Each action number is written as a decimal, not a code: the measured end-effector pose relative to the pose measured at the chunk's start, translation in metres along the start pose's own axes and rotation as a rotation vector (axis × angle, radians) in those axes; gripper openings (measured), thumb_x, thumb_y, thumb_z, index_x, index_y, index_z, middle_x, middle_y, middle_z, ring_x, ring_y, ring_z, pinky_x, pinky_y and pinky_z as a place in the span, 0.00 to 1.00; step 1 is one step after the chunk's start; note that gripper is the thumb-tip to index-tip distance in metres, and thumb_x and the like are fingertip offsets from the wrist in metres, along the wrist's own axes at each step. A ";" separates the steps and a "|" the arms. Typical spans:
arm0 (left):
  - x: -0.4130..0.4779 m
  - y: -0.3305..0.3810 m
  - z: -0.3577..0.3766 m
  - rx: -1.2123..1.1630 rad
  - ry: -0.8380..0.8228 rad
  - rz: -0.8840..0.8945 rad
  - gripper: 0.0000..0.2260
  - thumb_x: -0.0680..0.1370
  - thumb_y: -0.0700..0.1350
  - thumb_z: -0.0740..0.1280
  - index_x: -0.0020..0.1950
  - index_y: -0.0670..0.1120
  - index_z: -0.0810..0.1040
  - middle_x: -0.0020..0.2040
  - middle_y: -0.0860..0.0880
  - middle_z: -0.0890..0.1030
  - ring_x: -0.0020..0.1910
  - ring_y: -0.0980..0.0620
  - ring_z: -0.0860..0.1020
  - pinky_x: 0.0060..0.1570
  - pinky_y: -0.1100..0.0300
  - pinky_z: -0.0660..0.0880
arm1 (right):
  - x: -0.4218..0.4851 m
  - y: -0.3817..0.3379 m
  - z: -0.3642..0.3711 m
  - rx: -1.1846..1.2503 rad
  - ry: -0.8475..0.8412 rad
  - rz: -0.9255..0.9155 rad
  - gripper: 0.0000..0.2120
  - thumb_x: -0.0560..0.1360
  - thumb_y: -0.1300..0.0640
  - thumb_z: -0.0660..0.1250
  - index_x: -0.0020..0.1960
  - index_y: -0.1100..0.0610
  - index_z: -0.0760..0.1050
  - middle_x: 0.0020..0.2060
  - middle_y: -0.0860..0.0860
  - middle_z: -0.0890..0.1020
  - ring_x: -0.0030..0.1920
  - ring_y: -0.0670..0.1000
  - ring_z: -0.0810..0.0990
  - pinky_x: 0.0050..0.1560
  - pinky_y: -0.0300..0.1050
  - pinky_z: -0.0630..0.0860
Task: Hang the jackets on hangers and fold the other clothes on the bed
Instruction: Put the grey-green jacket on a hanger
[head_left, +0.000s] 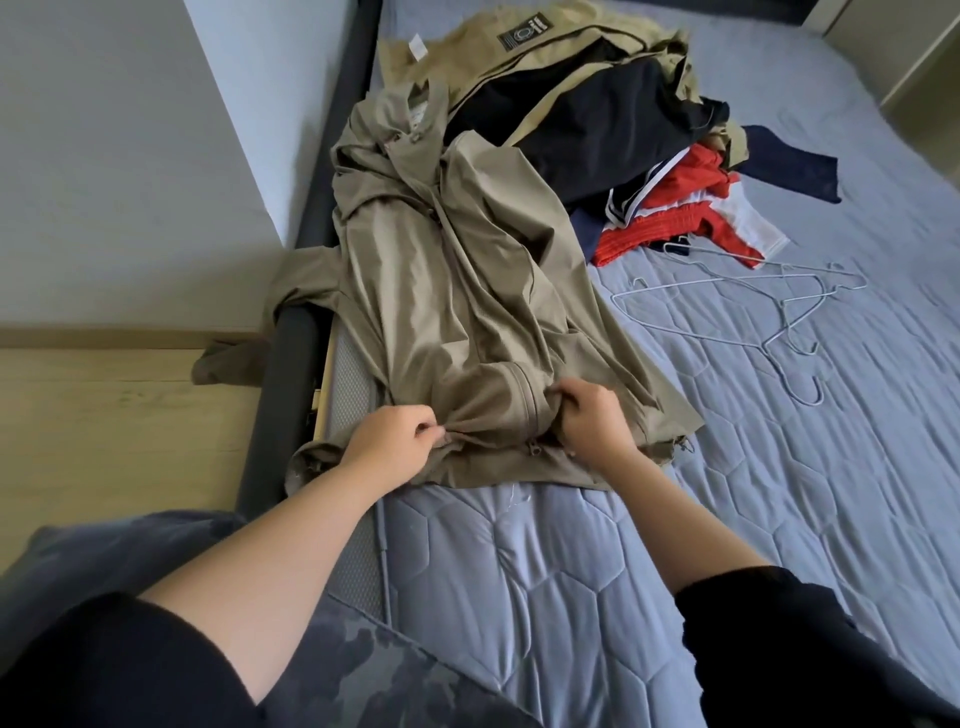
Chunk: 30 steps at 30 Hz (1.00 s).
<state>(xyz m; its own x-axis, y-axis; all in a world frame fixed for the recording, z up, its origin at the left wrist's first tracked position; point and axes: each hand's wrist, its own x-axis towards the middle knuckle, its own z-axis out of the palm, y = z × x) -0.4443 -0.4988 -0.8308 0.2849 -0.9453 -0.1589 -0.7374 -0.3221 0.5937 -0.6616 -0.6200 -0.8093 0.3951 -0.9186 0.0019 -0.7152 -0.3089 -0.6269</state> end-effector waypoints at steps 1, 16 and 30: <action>0.005 -0.001 -0.003 -0.120 -0.002 -0.052 0.12 0.78 0.48 0.65 0.35 0.48 0.75 0.29 0.54 0.75 0.34 0.51 0.74 0.30 0.61 0.64 | 0.004 -0.002 -0.005 0.009 -0.063 0.037 0.12 0.74 0.68 0.59 0.46 0.60 0.80 0.36 0.53 0.80 0.38 0.54 0.77 0.41 0.45 0.73; -0.011 0.023 -0.009 -0.199 -0.920 -0.049 0.12 0.72 0.58 0.70 0.33 0.53 0.80 0.30 0.56 0.77 0.31 0.58 0.75 0.32 0.66 0.70 | 0.017 -0.026 -0.034 -0.773 -0.939 0.064 0.20 0.78 0.44 0.61 0.42 0.60 0.80 0.26 0.50 0.82 0.29 0.47 0.80 0.34 0.41 0.71; 0.019 -0.019 -0.010 -0.124 0.184 -0.243 0.17 0.77 0.44 0.64 0.66 0.49 0.73 0.62 0.49 0.71 0.58 0.49 0.73 0.58 0.54 0.72 | 0.028 -0.039 0.051 -0.396 -0.116 0.021 0.17 0.74 0.57 0.61 0.61 0.58 0.74 0.67 0.56 0.68 0.67 0.59 0.65 0.65 0.51 0.65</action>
<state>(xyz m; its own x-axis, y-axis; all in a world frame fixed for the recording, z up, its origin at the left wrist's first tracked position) -0.4188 -0.5101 -0.8377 0.5571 -0.8130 -0.1694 -0.5573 -0.5172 0.6495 -0.5936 -0.6211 -0.8245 0.4240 -0.8989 -0.1103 -0.8816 -0.3817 -0.2777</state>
